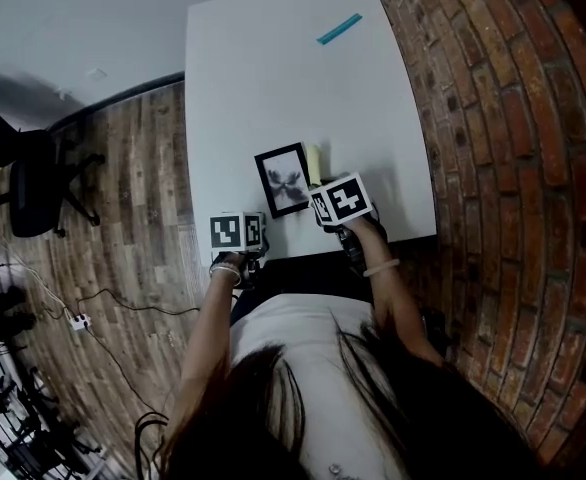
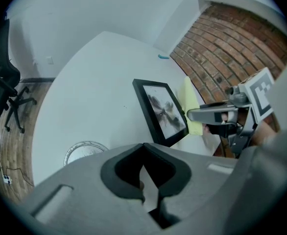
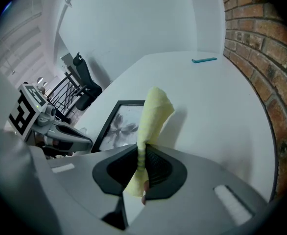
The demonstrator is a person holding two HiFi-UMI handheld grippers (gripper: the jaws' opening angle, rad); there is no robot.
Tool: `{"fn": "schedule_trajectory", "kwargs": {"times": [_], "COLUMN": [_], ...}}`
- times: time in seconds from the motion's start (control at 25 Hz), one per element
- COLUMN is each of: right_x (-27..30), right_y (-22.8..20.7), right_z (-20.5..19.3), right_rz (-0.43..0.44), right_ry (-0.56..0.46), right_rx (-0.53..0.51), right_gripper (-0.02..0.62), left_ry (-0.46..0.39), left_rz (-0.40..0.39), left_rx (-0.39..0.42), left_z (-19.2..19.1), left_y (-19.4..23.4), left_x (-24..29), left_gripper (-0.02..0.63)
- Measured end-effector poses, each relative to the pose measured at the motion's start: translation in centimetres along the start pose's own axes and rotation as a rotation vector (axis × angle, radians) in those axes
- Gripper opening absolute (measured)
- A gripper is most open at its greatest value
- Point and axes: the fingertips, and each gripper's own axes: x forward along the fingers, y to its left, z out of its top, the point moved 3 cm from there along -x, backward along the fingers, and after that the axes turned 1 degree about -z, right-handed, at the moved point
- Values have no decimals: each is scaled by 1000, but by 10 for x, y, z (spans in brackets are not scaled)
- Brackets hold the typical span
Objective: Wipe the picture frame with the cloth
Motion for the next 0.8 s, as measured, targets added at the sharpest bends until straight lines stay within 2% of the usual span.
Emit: {"fn": "schedule_trajectory", "kwargs": {"times": [0.4,0.72,0.8], "right_x": [-3,-6,-6], "right_y": [3,7,7], "right_z": [-9,-16,-17], "right_rz": [-10,-22,-23], "right_ry": [0,9,12], "right_rx": [25,27,25], "right_gripper": [40,40,40], "left_ry": [2,24,32], "left_rz": [-30,-100,-131], "left_rx": [10,-26,-40], "left_z": [-1,-3,-3], "left_y": [1,-3,-5], "left_x": [-1,-1,-1], "left_gripper": [3,5,36]}}
